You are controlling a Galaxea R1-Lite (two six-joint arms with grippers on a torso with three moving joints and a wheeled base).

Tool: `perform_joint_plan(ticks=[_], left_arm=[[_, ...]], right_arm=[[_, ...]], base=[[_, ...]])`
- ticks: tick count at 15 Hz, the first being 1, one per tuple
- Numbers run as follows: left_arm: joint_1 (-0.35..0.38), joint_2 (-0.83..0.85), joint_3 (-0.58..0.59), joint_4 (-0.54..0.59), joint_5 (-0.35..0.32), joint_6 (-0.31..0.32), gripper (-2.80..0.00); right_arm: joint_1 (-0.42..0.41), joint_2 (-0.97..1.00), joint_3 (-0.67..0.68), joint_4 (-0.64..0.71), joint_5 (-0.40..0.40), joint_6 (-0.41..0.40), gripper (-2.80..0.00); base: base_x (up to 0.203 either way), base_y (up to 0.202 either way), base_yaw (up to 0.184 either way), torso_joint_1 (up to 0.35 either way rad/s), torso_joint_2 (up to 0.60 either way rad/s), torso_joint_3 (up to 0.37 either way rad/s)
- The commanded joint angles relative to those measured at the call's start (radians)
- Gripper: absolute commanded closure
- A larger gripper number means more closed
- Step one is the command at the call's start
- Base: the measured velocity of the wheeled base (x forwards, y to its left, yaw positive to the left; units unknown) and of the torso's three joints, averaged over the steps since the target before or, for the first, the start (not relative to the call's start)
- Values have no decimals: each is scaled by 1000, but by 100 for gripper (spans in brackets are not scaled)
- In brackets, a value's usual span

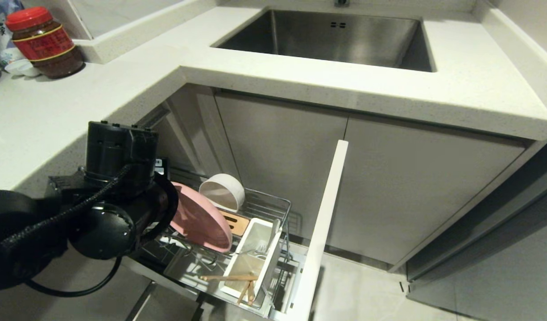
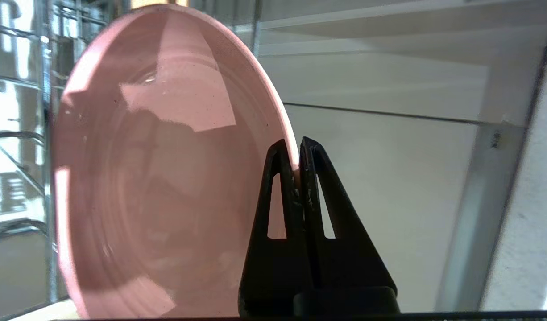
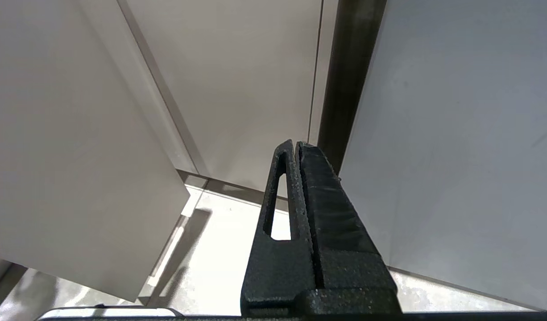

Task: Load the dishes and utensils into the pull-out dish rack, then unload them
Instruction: Pick up the plate and place it in the cupboard

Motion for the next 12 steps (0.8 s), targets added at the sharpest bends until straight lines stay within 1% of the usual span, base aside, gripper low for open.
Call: perform_joint_plan(ticks=[1, 7, 12], left_arm=[[9, 34, 4, -2, 5, -11, 0], [28, 130, 19, -2, 6, -12, 0], [30, 145, 28, -1, 7, -12, 0]], right_arm=[[0, 1, 26, -1, -1, 0, 0], [0, 1, 27, -1, -1, 0, 0], [0, 1, 26, -1, 0, 0, 0]], base=[[0, 0, 0, 0, 0, 0], [0, 0, 0, 0, 0, 0], [0, 0, 0, 0, 0, 0]])
